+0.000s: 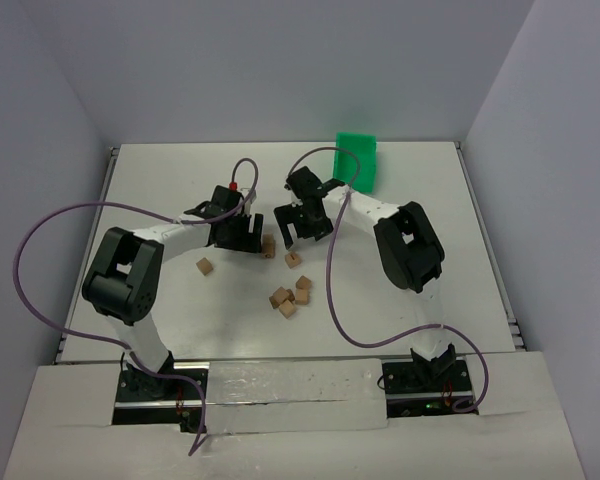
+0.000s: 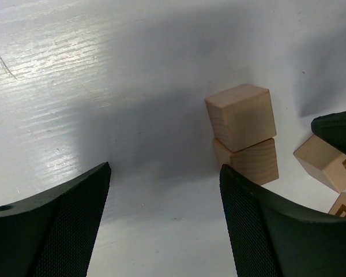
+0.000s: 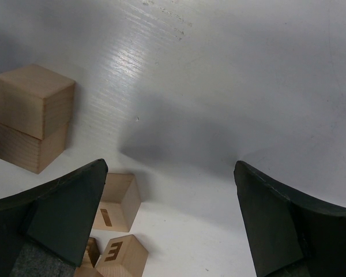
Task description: Build the wood block tower
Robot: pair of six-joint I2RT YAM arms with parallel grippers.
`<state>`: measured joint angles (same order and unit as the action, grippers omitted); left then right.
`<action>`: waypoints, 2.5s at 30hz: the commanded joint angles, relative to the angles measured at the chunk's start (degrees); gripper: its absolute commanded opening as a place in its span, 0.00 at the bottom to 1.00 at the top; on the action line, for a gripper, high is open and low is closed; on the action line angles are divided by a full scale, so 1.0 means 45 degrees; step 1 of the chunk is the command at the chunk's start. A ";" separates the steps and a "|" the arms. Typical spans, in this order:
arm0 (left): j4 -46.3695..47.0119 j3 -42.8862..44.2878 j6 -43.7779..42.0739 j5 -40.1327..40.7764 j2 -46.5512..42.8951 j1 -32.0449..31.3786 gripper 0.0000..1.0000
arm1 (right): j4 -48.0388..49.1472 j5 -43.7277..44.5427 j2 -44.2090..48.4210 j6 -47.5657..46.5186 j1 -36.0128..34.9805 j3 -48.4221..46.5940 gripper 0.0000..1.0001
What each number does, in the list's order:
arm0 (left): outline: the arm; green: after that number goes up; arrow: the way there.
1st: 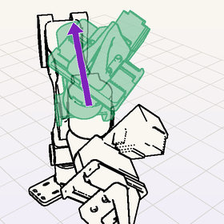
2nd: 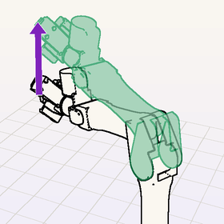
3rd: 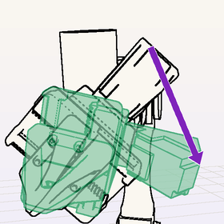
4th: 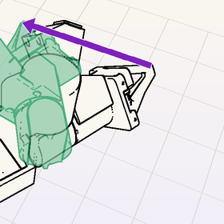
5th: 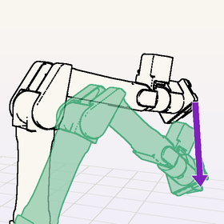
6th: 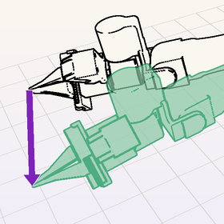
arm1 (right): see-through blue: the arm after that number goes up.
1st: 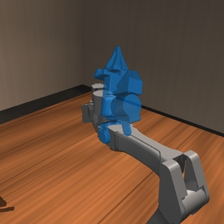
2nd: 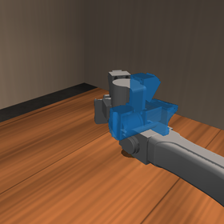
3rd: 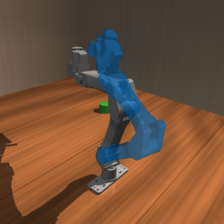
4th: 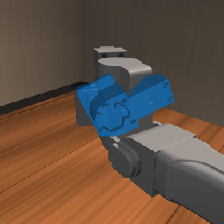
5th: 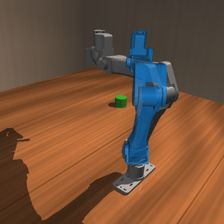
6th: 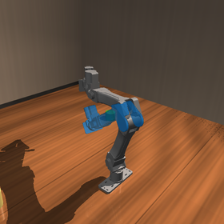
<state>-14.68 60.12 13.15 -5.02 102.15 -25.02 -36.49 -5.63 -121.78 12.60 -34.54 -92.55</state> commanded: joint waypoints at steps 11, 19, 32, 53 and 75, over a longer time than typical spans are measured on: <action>0.0078 -0.0180 0.0185 -0.0452 0.0239 0.0316 0.83 | 0.0257 0.0111 0.0067 0.0000 -0.0130 -0.0052 0.99; -0.0392 -0.0438 -0.1809 -0.1366 -0.2448 0.2171 0.87 | 0.0384 -0.0295 0.1772 -0.0779 0.0363 0.0099 0.99; -0.2649 -0.0370 -0.4986 -0.5011 -0.7322 0.3098 0.92 | -0.1961 -0.4929 0.5980 -0.6136 0.0724 0.3118 0.92; -0.3555 -0.0195 -0.5314 -0.5838 -0.7709 0.3196 0.92 | 0.0078 -0.3567 0.6320 -0.7814 -0.1306 0.7518 1.00; -0.3502 -0.0410 -0.5363 -0.6192 -0.7725 0.3287 0.92 | 0.1633 -0.1911 0.4808 -0.6450 -0.2293 0.6386 1.00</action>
<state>-31.29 57.47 -10.59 -30.65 68.47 -10.70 -29.15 -12.47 -99.57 -15.88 -43.35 -61.18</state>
